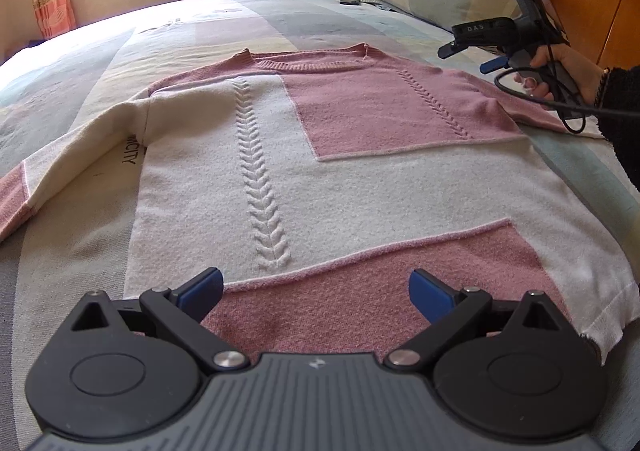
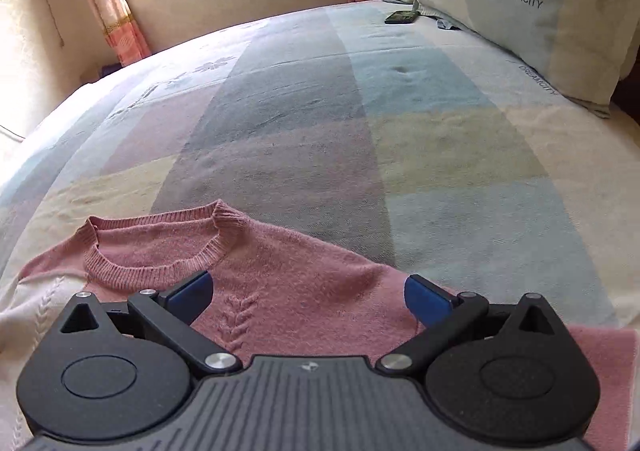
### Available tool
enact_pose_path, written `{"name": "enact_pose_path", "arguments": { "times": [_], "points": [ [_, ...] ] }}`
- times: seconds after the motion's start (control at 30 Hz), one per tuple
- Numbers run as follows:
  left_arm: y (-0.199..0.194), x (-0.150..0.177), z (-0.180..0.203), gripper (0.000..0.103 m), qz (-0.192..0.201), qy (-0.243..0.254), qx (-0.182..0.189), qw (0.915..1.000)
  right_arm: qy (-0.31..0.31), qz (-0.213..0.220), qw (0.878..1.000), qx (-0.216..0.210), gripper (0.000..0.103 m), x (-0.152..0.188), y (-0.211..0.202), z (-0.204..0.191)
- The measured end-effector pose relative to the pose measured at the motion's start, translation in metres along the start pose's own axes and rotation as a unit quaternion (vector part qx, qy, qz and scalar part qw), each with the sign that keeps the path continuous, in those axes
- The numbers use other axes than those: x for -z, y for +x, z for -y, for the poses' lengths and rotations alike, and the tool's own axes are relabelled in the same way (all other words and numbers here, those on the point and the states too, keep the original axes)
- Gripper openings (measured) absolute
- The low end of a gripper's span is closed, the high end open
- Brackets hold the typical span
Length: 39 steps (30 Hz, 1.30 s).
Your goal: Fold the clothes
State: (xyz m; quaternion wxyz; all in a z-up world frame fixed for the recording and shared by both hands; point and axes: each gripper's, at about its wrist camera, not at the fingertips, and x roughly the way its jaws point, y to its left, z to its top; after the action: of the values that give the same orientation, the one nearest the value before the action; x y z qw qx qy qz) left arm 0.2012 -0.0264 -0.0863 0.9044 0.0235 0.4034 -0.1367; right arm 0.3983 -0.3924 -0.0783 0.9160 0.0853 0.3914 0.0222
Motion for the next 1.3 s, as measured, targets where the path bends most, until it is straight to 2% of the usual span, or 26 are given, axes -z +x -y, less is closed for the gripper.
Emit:
{"name": "enact_pose_path", "arguments": {
  "times": [0.07, 0.17, 0.27, 0.3, 0.4, 0.5, 0.6, 0.7, 0.77, 0.83, 0.93, 1.0, 1.07, 1.17, 1.3],
  "points": [
    [0.002, 0.0, 0.003, 0.099, -0.002, 0.003, 0.001, 1.0, -0.015, 0.006, 1.0, 0.026, 0.103, 0.021, -0.012, 0.026],
    [0.003, 0.0, 0.011, 0.099, -0.005, 0.012, 0.004, 0.9999, -0.049, -0.005, 0.995, 0.091, 0.103, 0.062, -0.022, 0.072],
    [0.004, -0.002, 0.019, 0.099, -0.006, 0.023, 0.006, 0.9997, -0.051, 0.031, 0.995, 0.084, 0.103, 0.097, -0.054, 0.123],
    [0.004, -0.003, 0.022, 0.099, -0.007, 0.026, 0.007, 0.9996, -0.051, 0.036, 0.994, 0.093, 0.103, 0.105, -0.064, 0.136],
    [0.004, -0.004, 0.029, 0.099, -0.008, 0.035, 0.009, 0.9993, -0.016, 0.029, 0.994, 0.103, 0.103, 0.11, -0.084, 0.167],
    [0.001, -0.006, 0.034, 0.099, -0.006, 0.04, 0.01, 0.9991, -0.001, 0.018, 0.994, 0.11, 0.103, 0.099, -0.09, 0.163],
    [-0.001, -0.008, 0.038, 0.099, -0.006, 0.046, 0.007, 0.9989, 0.003, 0.038, 0.994, 0.098, 0.103, 0.084, -0.084, 0.147],
    [0.0, -0.009, 0.039, 0.099, -0.009, 0.047, 0.002, 0.9988, 0.052, -0.003, 0.989, 0.137, 0.103, 0.064, -0.055, 0.144],
    [0.002, -0.009, 0.039, 0.099, -0.012, 0.045, 0.001, 0.9989, 0.055, -0.03, 0.981, 0.186, 0.103, 0.056, -0.035, 0.141],
    [0.005, -0.008, 0.04, 0.099, -0.017, 0.046, 0.002, 0.9988, 0.061, -0.029, 0.977, 0.203, 0.103, 0.048, -0.023, 0.144],
    [0.003, -0.007, 0.041, 0.099, -0.015, 0.051, 0.002, 0.9986, 0.096, -0.008, 0.97, 0.222, 0.103, 0.036, -0.016, 0.171],
    [0.001, -0.007, 0.039, 0.099, -0.012, 0.051, 0.008, 0.9986, 0.119, -0.011, 0.968, 0.219, 0.103, 0.026, -0.02, 0.18],
    [0.002, -0.007, 0.038, 0.099, -0.012, 0.047, 0.006, 0.9988, 0.129, -0.012, 0.967, 0.221, 0.103, 0.024, -0.032, 0.174],
    [0.001, -0.008, 0.04, 0.099, -0.011, 0.051, 0.005, 0.9986, 0.113, -0.012, 0.972, 0.207, 0.103, 0.035, -0.052, 0.155],
    [0.0, -0.009, 0.044, 0.099, -0.009, 0.059, 0.006, 0.9982, 0.094, -0.009, 0.967, 0.238, 0.103, 0.064, -0.061, 0.164]
  ]
}}
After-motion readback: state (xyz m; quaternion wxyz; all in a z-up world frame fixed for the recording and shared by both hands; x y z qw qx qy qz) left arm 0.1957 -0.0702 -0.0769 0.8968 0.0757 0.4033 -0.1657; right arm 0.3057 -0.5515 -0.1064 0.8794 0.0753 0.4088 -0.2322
